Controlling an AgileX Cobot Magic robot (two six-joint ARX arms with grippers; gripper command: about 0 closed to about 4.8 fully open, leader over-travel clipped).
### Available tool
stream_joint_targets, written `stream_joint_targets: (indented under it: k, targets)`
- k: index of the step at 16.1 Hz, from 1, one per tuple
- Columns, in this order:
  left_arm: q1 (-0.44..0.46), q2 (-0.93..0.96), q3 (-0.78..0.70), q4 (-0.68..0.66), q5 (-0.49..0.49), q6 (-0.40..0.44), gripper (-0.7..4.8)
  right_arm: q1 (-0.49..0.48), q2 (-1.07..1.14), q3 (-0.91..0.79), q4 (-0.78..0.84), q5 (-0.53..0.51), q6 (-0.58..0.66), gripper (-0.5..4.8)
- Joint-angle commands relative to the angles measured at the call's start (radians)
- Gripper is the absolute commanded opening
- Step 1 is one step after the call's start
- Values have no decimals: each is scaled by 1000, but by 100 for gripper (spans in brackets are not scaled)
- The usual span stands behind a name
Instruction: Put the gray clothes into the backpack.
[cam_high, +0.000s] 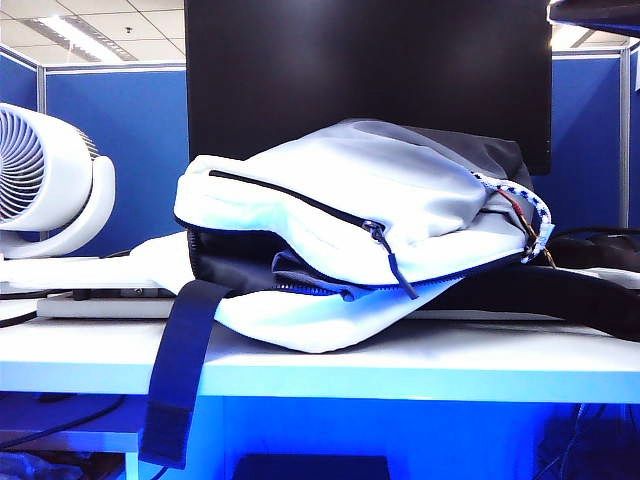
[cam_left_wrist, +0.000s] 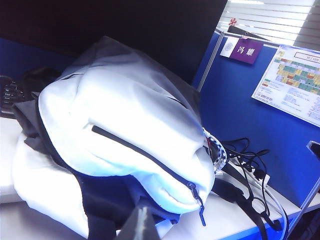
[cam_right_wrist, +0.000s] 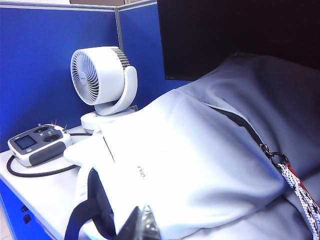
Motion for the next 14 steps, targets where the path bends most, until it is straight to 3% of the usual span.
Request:
stream_joint_targets:
  k: [1, 3, 4, 6, 9, 14]
  targets:
    - [34, -3, 2, -21, 13, 83, -5, 0, -2, 5, 11, -6, -3, -5]
    - [124, -3, 2, -52, 21, 110, -5, 0, -2, 5, 10, -5, -3, -5]
    - [192, -3, 2, -54, -6, 165, -5, 0, -3, 5, 6, -6, -3, -5]
    - [261, -3, 1, -45, -119, 175, -5, 0, -3, 5, -8, -5, -3, -5]
    - [288, -3, -3, -35, -338, 197, -5, 0, -3, 5, -14, -5, -3, -5]
    - [287, -3, -60, -8, -333, 232, -5, 0, -3, 5, -14, -6, -3, -5]
